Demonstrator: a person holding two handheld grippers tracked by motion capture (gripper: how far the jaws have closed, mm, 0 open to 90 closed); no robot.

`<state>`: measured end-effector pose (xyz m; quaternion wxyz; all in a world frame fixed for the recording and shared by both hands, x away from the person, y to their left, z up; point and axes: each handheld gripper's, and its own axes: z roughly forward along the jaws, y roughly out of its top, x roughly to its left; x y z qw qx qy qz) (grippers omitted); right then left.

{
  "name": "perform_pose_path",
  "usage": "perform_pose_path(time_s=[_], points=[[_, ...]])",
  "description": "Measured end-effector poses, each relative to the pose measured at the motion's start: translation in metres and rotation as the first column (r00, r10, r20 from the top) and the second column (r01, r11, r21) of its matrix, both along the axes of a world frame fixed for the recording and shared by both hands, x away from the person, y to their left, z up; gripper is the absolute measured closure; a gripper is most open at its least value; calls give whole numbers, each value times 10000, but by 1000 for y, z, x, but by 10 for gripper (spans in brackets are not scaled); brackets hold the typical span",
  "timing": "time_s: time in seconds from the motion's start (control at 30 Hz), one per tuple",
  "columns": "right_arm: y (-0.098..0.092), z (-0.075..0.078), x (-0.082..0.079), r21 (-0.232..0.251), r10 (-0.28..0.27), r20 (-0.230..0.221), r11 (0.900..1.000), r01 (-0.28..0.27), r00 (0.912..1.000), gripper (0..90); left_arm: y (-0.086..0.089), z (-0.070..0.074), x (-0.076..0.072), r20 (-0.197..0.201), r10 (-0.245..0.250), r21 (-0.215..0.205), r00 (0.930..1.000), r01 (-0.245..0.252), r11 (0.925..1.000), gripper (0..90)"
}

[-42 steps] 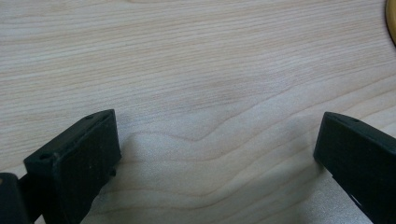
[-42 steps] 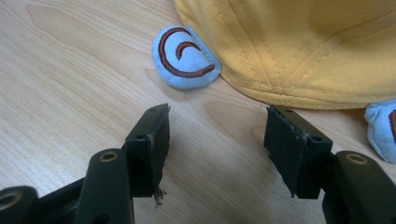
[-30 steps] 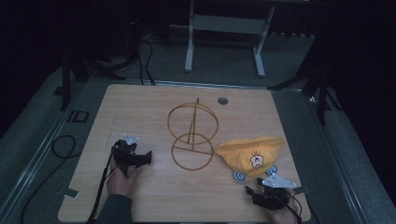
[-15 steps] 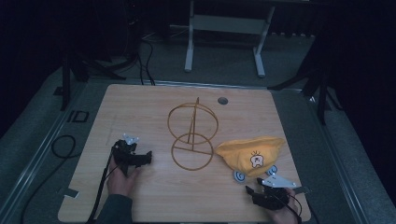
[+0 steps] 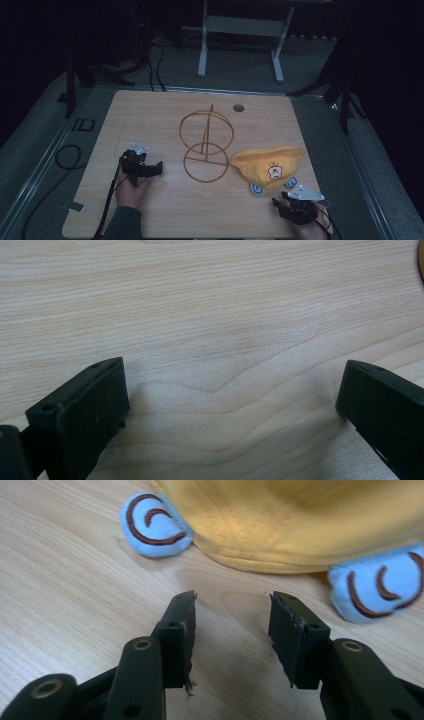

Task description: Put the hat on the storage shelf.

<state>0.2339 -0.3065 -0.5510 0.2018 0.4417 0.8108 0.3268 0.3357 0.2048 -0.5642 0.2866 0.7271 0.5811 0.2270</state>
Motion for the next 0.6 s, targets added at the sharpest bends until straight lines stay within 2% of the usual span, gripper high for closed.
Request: perform_pose_path(time_s=[0.07,0.13,0.23,0.33,0.6], points=[[-2,1,0,17,-147,21,9999,147,9999,533,0,0,0,0,-5,7,10000,5,10000,4],[-6,2,0,-162,-334,128,9993,336,9994,532,0,0,0,4,0,9,10000,0,10000,4],[-16,5,2,-94,-778,346,9969,782,9964,515,0,0,0,6,4,4,10000,-4,10000,4],[-25,7,7,-25,-1099,381,9939,1101,9932,499,0,0,0,6,5,5,10000,-5,10000,4],[-36,1,19,-378,-1098,268,9931,1108,9936,400,0,0,0,13,35,-15,10000,-35,10000,4]])
